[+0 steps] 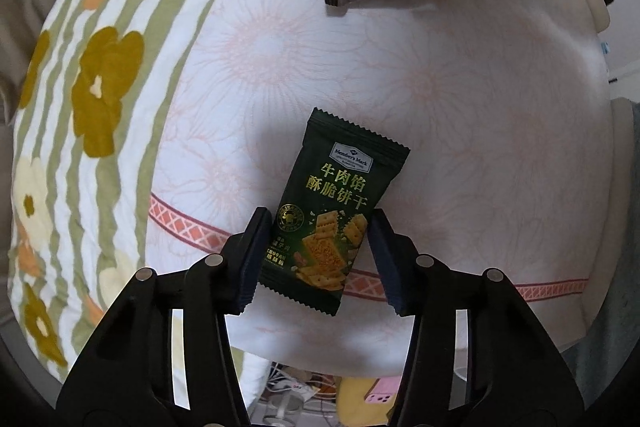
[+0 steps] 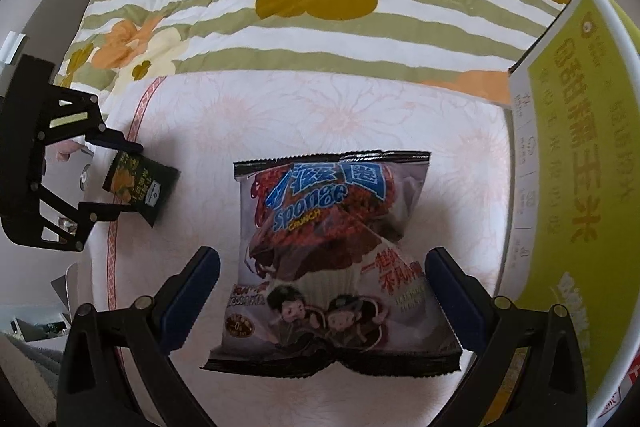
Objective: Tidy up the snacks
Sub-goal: 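Grasp the green cracker packet with the left tool while the right tool grasps the Sponge bag, then carry the green packet and Sponge bag into the box and open both tools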
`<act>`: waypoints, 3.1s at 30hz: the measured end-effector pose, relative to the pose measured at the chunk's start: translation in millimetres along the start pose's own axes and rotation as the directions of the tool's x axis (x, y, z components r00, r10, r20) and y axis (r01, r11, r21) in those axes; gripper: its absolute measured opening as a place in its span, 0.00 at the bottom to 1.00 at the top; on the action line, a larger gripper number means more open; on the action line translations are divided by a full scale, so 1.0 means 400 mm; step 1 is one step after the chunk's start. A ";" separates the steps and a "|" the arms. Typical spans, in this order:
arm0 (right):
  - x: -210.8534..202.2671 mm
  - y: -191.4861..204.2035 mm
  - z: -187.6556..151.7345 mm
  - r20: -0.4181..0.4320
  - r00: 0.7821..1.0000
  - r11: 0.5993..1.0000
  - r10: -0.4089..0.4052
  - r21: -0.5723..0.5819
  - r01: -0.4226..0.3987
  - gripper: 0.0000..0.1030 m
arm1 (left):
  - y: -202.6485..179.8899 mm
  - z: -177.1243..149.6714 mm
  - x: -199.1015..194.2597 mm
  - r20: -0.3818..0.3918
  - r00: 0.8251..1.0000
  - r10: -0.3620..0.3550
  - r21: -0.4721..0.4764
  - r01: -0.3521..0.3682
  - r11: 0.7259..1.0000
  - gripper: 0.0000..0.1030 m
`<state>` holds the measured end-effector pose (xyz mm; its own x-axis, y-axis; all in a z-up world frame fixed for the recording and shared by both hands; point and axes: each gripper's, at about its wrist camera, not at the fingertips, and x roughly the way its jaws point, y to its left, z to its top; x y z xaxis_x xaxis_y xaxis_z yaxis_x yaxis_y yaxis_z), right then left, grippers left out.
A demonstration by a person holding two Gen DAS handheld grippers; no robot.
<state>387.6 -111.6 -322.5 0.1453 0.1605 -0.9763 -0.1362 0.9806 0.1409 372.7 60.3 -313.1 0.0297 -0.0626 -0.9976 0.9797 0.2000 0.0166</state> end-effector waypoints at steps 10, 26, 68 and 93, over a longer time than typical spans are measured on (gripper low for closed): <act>0.046 0.026 -0.009 -0.011 1.000 1.000 0.005 -0.026 -0.005 0.94 | 0.034 -0.027 -0.061 0.070 0.997 0.010 -0.159 0.002 0.987 0.44; -0.217 0.013 -0.069 0.206 0.978 0.999 0.038 0.011 -0.041 0.67 | 0.026 0.036 -0.259 0.203 0.975 0.091 -0.335 -0.018 0.942 0.44; -0.569 -0.721 -0.159 0.405 0.914 0.990 0.041 0.105 -0.091 0.68 | -0.099 0.870 -0.338 0.289 0.927 0.240 -0.743 0.059 0.666 0.94; -0.515 -0.651 -0.153 0.418 0.908 0.992 -0.026 0.121 -0.027 0.97 | -0.247 0.567 -0.442 0.211 0.875 0.435 -0.922 0.030 0.386 0.94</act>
<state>333.4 -407.0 -168.3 0.5446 0.1675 -0.8218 -0.0206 0.9822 0.1865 315.5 -170.3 -123.1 0.4940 -0.1737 -0.8520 0.1958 0.9769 -0.0856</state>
